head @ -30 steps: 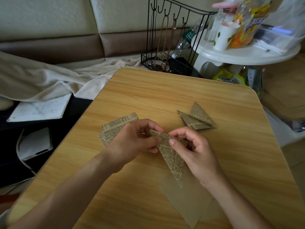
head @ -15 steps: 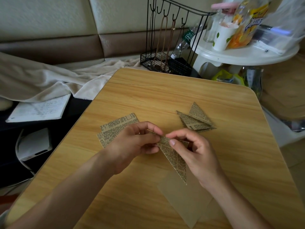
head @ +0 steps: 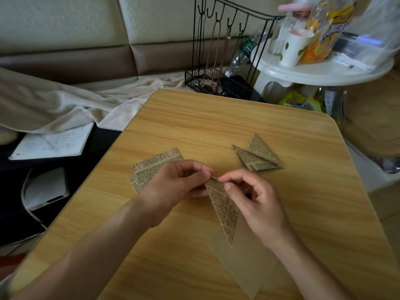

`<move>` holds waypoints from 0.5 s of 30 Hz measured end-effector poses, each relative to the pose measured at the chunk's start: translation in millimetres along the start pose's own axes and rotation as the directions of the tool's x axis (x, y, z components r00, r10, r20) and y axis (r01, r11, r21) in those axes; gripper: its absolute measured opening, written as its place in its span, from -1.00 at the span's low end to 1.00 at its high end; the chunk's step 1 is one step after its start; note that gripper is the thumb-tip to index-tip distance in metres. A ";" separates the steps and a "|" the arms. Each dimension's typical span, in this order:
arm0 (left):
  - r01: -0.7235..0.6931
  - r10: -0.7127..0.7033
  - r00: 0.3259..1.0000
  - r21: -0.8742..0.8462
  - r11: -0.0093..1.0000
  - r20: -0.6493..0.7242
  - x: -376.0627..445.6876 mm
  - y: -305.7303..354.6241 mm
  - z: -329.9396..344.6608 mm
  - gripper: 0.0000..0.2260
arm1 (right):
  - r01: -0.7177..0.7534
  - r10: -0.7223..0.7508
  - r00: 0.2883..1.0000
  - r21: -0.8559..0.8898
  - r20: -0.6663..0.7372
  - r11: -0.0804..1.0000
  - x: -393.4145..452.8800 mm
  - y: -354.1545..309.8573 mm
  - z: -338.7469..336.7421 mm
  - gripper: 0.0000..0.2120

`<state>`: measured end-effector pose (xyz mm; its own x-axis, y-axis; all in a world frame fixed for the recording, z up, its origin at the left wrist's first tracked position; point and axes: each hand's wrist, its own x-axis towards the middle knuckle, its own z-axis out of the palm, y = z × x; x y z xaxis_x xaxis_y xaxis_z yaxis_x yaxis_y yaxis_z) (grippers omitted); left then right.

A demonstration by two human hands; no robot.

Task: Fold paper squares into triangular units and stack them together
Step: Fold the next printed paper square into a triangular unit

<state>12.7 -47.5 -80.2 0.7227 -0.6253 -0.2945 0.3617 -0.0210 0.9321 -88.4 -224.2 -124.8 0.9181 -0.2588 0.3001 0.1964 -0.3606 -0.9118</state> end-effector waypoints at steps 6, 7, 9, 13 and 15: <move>-0.060 0.067 0.996 0.121 0.991 -0.053 0.7 -3.6 0.8 -0.85 | -0.031 0.031 0.999 0.007 0.017 0.999 0.2 -4.5 2.8 -0.88; -0.071 0.078 0.996 0.147 0.987 -0.047 0.4 -3.6 0.9 -0.83 | -0.042 0.042 0.999 0.016 0.006 0.999 -0.1 -4.5 2.3 -0.86; -0.099 0.103 0.995 0.191 0.977 -0.012 -0.7 -2.4 2.2 -0.81 | -0.080 0.081 0.996 0.049 -0.022 0.996 0.5 -4.3 1.1 -0.77; -0.136 0.127 0.990 0.207 0.969 0.055 -1.8 -1.1 5.5 -0.78 | -0.115 0.115 0.992 0.015 0.048 0.993 0.6 -5.5 2.3 -0.69; -0.132 0.122 0.991 0.195 0.972 0.058 -1.4 -0.9 6.0 -0.77 | -0.119 0.119 0.989 -0.002 0.083 0.993 0.4 -5.6 2.7 -0.71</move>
<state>7.8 -51.3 -79.4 0.7259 -0.6677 -0.1654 0.1416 -0.0903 0.9858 -88.1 -219.9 -120.3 0.9603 -0.2248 0.1653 0.0847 -0.3294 -0.9404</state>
